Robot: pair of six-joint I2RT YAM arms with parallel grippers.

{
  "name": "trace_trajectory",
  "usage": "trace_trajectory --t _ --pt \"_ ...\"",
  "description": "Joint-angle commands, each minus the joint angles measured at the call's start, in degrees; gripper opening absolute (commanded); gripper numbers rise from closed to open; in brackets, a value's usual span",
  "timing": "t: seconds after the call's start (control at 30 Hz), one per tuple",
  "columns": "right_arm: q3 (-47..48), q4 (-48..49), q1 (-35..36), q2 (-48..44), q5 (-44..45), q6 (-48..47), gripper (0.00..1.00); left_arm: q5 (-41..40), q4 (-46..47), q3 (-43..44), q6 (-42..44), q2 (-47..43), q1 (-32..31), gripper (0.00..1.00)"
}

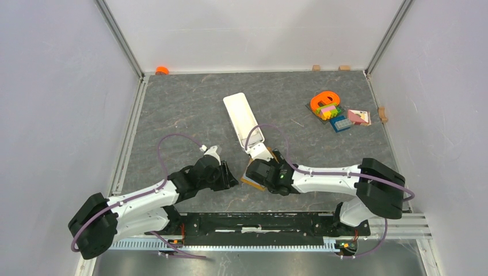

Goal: Put the credit cards into the card holder
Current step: Adjust the card holder at the center of the board.

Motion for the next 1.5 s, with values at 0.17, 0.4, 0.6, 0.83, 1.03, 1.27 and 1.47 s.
trace_trajectory --t 0.17,0.4,0.6,0.83,1.03,1.27,1.47 --pt "-1.3 4.68 -4.87 -3.96 0.83 -3.32 0.83 -1.12 0.47 1.42 1.31 -0.9 0.46 0.45" --pt "-1.11 10.37 -10.04 -2.97 -4.62 -6.33 0.83 -0.23 1.79 1.33 1.18 0.15 0.46 0.45" --pt "-1.04 14.98 -14.91 -1.15 -11.19 -9.22 0.83 -0.23 2.37 0.91 0.92 0.4 0.46 0.45" --pt "-2.05 21.57 -21.5 2.01 -26.89 -12.51 0.75 1.32 2.48 0.74 0.84 0.38 0.46 0.45" --pt "-5.08 25.7 -25.72 1.55 -39.22 -13.98 0.54 0.83 1.93 0.38 0.83 -0.54 0.48 0.45" --pt "-9.49 23.77 -26.32 -0.1 -44.13 -7.23 0.21 0.81 2.02 0.45 1.09 -0.11 0.48 0.45" --pt "-22.01 31.66 -25.77 -7.44 -48.65 6.71 0.02 0.38 2.1 0.32 1.18 0.11 0.5 0.45"
